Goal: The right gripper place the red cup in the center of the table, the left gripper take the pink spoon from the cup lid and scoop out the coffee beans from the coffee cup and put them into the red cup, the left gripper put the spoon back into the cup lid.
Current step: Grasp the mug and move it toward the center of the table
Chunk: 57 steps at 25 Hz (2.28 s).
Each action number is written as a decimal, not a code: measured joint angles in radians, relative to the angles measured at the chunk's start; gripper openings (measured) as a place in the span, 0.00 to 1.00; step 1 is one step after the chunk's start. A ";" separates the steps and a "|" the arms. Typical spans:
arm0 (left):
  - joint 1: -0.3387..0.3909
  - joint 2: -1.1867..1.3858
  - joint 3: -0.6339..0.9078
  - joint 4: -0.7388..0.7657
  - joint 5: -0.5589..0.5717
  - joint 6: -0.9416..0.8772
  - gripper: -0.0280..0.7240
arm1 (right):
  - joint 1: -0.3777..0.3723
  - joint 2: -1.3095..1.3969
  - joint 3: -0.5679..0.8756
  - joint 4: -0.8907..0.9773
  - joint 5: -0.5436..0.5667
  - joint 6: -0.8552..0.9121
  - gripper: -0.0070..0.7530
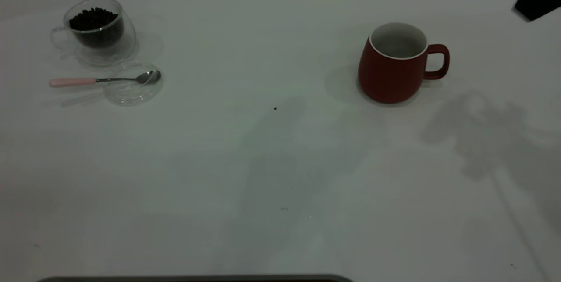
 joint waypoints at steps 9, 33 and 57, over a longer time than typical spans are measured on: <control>0.000 0.000 0.000 0.000 0.000 0.000 0.69 | -0.091 0.408 -0.253 0.220 -0.061 -0.624 0.79; 0.000 0.000 0.000 0.000 0.000 0.001 0.69 | 0.075 0.683 -0.393 0.796 -0.080 -1.076 0.79; 0.000 0.000 0.000 0.000 0.000 0.001 0.69 | 0.186 0.539 -0.401 0.830 -0.017 -0.560 0.78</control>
